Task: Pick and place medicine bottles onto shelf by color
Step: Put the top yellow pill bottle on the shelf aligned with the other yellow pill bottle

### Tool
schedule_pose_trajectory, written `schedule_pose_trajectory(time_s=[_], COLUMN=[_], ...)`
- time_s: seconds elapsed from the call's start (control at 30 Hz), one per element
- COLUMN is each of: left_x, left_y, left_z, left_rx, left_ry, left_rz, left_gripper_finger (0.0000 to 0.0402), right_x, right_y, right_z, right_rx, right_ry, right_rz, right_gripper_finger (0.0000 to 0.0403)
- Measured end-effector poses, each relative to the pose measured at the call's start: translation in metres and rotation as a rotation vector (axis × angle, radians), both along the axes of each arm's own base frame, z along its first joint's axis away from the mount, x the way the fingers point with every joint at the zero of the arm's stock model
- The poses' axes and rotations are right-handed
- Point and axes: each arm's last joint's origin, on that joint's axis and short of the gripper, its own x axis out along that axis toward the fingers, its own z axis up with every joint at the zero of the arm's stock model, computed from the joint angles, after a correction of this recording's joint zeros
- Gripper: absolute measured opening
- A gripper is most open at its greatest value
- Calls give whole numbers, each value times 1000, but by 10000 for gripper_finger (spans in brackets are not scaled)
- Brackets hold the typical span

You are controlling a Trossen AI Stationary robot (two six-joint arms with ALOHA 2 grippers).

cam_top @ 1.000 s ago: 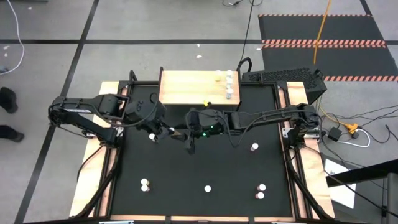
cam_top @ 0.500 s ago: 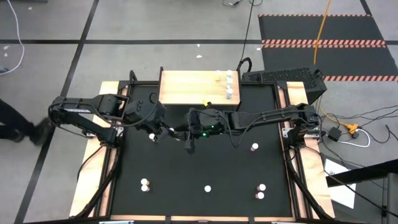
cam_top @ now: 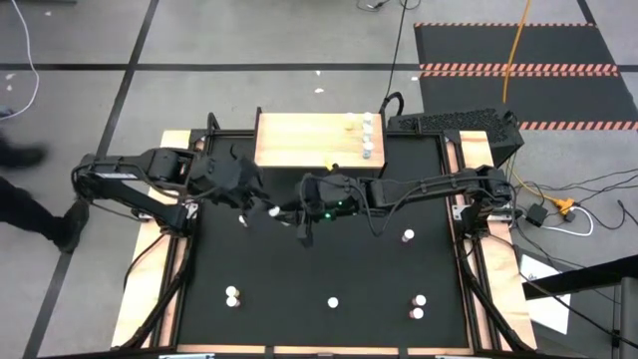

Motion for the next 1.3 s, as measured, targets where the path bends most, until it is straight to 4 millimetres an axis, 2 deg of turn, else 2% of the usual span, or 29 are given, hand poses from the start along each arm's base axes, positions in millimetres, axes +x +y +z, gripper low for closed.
schedule_pose_trajectory(time_s=[0.17,0.33,0.47,0.6,0.7,0.87,1.1,1.3], left_x=[-21,-39,-31,-4,12,26,25,25], left_y=[2,-3,-12,-23,-28,-30,-30,-29], left_z=[13,23,27,22,18,17,24,26], left_rx=[58,169,278,409,492,579,645,657], left_ry=[-67,-128,-214,-337,-382,-418,-484,-495], left_rz=[-51,-159,-238,-328,-357,-385,-397,-392], left_gripper_finger=[247,276,274,265,257,247,246,245], right_x=[-5,-18,-30,-38,-40,-41,-46,-58], right_y=[-2,-5,-6,-7,-8,-8,-7,-17], right_z=[9,38,65,84,87,88,86,80], right_rx=[-38,-83,-117,-125,-126,-128,-123,-77], right_ry=[-29,-143,-290,-412,-429,-431,-448,-525], right_rz=[8,12,56,104,107,122,146,124], right_gripper_finger=[100,100,100,100,100,100,100,100])
